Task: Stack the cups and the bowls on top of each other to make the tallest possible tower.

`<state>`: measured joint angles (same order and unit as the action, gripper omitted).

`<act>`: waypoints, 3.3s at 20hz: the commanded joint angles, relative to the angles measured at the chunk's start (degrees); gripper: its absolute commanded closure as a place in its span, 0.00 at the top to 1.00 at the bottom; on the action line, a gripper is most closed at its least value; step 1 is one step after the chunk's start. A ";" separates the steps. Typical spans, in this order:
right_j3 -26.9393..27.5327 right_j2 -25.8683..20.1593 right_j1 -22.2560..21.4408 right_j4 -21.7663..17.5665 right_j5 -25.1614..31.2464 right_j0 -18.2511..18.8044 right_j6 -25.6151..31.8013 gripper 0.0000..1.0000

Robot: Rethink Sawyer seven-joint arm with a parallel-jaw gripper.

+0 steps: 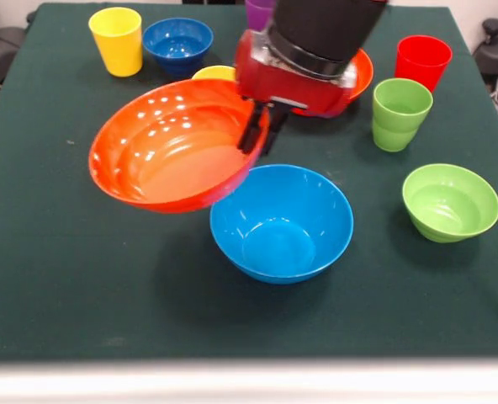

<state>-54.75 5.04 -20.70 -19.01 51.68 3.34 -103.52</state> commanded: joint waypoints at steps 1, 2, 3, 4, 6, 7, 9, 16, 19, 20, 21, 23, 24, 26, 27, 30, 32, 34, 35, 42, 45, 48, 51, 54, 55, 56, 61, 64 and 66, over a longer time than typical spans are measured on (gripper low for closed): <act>5.86 -0.57 3.95 0.66 8.15 -3.62 -9.08 0.00; 6.18 -0.21 4.03 0.90 8.63 -4.02 -9.39 0.00; 6.53 0.21 4.30 1.16 8.94 -4.41 -9.70 0.00; 6.93 0.53 4.47 1.49 9.60 -4.86 -10.10 0.00; 8.19 0.99 5.66 1.93 10.06 -5.70 -11.39 0.00; 8.26 1.26 5.98 2.37 9.87 -6.03 -11.94 0.00; 8.32 1.61 6.86 3.08 9.26 -6.41 -13.06 0.00; 6.21 3.23 9.57 4.57 3.94 -7.29 -16.49 0.00; 5.87 3.86 10.64 4.99 1.71 -7.90 -17.84 0.00; 5.94 4.02 11.16 5.14 1.04 -8.11 -18.37 0.00; 5.96 4.22 11.56 5.19 0.42 -8.44 -19.01 0.00; 5.82 4.73 12.46 4.98 -1.07 -8.98 -20.32 0.00; 5.78 5.26 12.87 4.57 -1.81 -9.34 -21.03 0.00; 6.04 5.56 13.67 4.45 -2.81 -9.49 -21.62 0.00; 6.17 5.67 13.92 4.45 -3.11 -9.54 -21.67 0.00; 5.88 6.05 14.02 4.86 -3.57 -9.73 -21.76 0.00; 5.96 6.27 14.10 5.03 -3.38 -9.87 -21.80 0.00; 5.94 6.29 14.18 5.32 -3.36 -9.98 -21.89 0.00; 5.85 6.37 14.18 5.48 -3.45 -10.19 -22.21 0.00; 9.89 7.71 14.73 6.82 1.83 -11.59 -22.63 0.00; 11.07 8.02 14.73 7.72 3.64 -11.73 -22.06 0.00; 11.55 8.24 14.64 8.67 4.69 -11.76 -21.61 0.00; 11.67 7.78 14.91 9.50 3.44 -11.12 -21.46 0.00; 12.84 7.76 15.91 10.36 2.92 -10.87 -21.49 0.00; 13.10 8.01 16.39 10.54 2.52 -10.97 -21.86 0.00; 13.37 8.25 16.87 10.73 2.12 -11.07 -22.24 0.00; 14.11 9.03 18.64 11.34 -0.05 -11.19 -22.99 0.00; 12.74 9.46 18.92 11.47 -2.25 -11.61 -23.92 0.00; 12.60 9.70 19.25 11.47 -3.12 -11.75 -24.24 0.00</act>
<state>-40.93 17.65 -4.07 -8.29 51.54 -7.83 -116.04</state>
